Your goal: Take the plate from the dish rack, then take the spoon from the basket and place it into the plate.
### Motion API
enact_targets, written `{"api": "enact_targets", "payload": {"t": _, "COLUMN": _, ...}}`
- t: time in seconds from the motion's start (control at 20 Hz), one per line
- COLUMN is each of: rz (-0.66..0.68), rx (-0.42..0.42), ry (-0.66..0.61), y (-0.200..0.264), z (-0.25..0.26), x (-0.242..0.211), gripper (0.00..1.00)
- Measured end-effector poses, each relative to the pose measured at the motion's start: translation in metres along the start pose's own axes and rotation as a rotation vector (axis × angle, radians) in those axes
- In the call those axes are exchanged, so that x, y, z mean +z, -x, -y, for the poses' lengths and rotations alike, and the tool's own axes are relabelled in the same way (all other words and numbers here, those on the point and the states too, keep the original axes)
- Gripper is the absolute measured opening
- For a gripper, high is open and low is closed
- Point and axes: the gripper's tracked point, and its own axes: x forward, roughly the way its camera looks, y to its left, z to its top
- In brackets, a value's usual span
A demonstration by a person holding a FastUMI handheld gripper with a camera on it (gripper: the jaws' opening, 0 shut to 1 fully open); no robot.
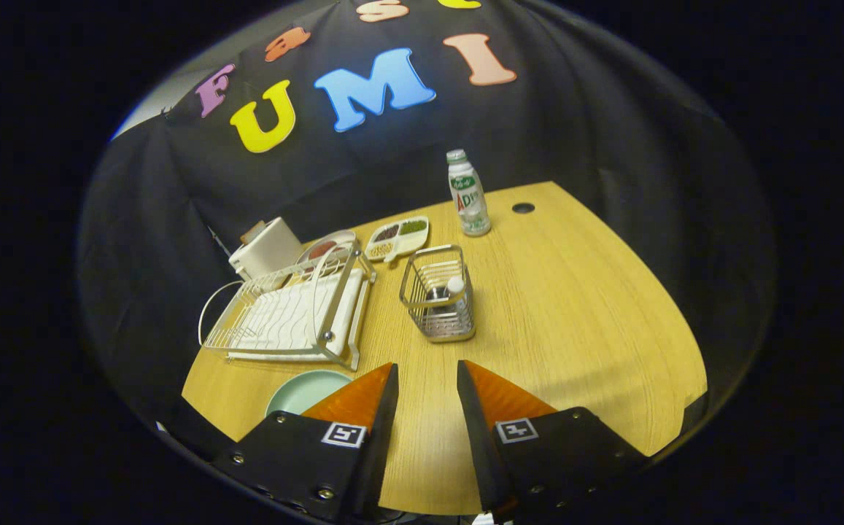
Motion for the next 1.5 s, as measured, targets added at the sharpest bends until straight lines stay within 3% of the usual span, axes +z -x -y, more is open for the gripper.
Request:
{"api": "enact_targets", "payload": {"t": 0.3, "rz": 0.269, "rx": -0.036, "ry": 0.139, "y": -0.001, "z": 0.022, "x": 0.066, "gripper": 0.5}}
{"api": "enact_targets", "payload": {"t": 0.55, "rz": 0.396, "rx": -0.024, "ry": 0.174, "y": -0.013, "z": 0.024, "x": 0.093, "gripper": 0.5}}
{"api": "enact_targets", "payload": {"t": 0.95, "rz": 0.444, "rx": -0.03, "ry": 0.285, "y": -0.072, "z": 0.019, "x": 0.079, "gripper": 0.5}}
{"api": "enact_targets", "payload": {"t": 1.25, "rz": 0.471, "rx": -0.053, "ry": 0.269, "y": -0.101, "z": 0.022, "x": 0.079, "gripper": 0.5}}
{"api": "enact_targets", "payload": {"t": 1.5, "rz": 0.452, "rx": -0.061, "ry": 0.281, "y": -0.106, "z": 0.021, "x": 0.075, "gripper": 0.22}}
